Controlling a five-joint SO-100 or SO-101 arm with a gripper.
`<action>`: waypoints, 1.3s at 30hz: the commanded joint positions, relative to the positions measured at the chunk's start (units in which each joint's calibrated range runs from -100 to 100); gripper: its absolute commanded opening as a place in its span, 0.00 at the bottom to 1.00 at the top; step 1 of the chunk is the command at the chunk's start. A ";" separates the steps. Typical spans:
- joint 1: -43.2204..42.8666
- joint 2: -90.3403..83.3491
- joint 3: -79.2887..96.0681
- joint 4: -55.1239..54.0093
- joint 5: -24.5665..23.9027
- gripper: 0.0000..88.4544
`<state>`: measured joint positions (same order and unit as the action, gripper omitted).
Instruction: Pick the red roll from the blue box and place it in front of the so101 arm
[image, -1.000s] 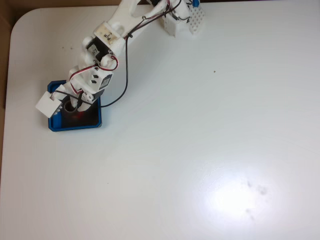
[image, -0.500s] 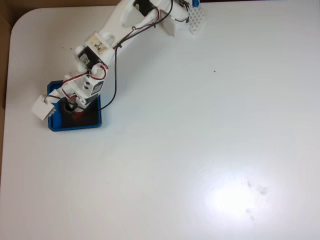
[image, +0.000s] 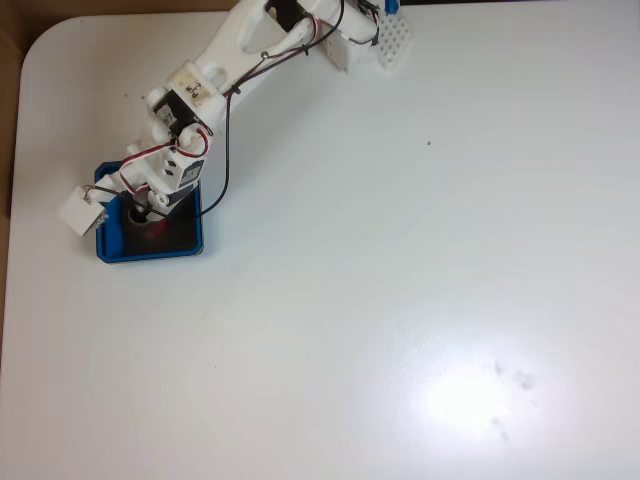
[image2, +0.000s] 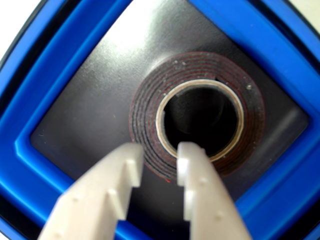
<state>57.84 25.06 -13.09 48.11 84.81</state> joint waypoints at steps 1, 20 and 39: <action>0.54 -0.40 -3.26 0.07 -0.23 0.10; 0.44 2.28 -3.80 -0.67 0.39 0.13; 0.44 3.20 -7.66 -0.67 0.47 0.14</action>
<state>57.84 28.11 -16.59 47.95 84.89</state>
